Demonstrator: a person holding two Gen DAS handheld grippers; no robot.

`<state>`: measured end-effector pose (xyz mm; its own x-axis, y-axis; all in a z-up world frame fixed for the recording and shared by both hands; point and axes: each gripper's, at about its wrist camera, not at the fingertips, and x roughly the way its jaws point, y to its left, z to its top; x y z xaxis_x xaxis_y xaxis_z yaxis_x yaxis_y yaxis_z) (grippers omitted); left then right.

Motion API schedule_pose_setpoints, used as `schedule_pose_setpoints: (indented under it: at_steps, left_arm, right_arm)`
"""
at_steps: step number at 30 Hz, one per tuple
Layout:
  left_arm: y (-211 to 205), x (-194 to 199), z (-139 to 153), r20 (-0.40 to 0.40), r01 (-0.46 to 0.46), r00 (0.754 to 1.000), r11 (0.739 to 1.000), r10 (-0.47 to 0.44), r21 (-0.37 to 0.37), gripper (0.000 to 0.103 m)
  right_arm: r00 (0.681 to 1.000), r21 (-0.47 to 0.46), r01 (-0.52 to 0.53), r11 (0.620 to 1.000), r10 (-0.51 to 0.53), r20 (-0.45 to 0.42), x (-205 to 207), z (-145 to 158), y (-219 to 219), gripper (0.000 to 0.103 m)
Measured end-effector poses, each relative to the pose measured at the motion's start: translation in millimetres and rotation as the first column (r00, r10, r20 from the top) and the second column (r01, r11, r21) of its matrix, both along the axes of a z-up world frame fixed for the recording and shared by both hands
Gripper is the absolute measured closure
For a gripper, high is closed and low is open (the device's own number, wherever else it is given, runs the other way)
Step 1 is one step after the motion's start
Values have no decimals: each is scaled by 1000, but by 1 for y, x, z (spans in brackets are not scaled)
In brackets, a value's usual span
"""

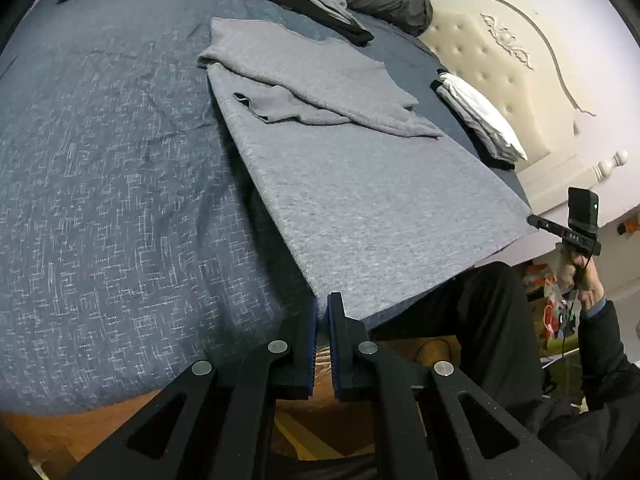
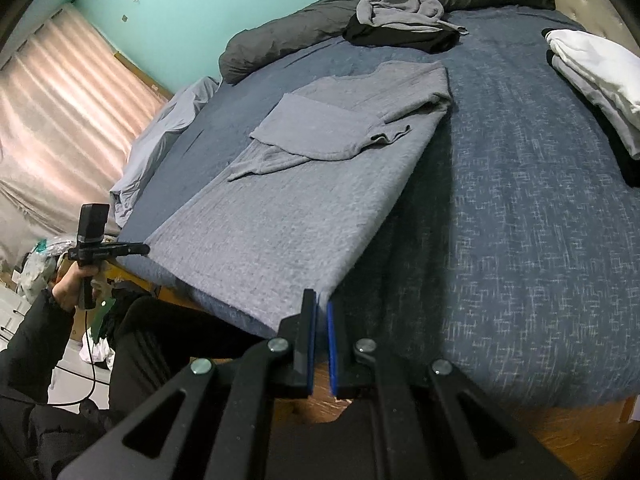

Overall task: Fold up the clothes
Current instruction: 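Lift the hem with both tools and fold it toward the hood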

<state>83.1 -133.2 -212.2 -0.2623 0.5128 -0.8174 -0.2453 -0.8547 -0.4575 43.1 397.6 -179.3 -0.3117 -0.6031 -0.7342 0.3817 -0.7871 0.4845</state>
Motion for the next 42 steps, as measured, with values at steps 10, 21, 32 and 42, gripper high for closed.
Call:
schedule_pose_setpoints:
  at_steps: [10,21,32,42]
  left_arm:
    - [8,-25,15,-25,-24,999,1000,24,4,98]
    - [-4,-130,34,-50,-59,997,998,58,-10,98]
    - [-24,-287,38,-63,-124,990,992,124,-6,98]
    - [-26,-417,9,-43,-162,986,987,162,3,98]
  right_arm:
    - [1000,-6,0,1000,0,-25,-19,17,-8,99]
    - [999,12,20,1000,-20,-29,-107,33,-16,99]
    - [998,43,56,998,-54,-43,-255,55,-30,99]
    - [995,82,98,992,-97,-19,-388,35,-42,99]
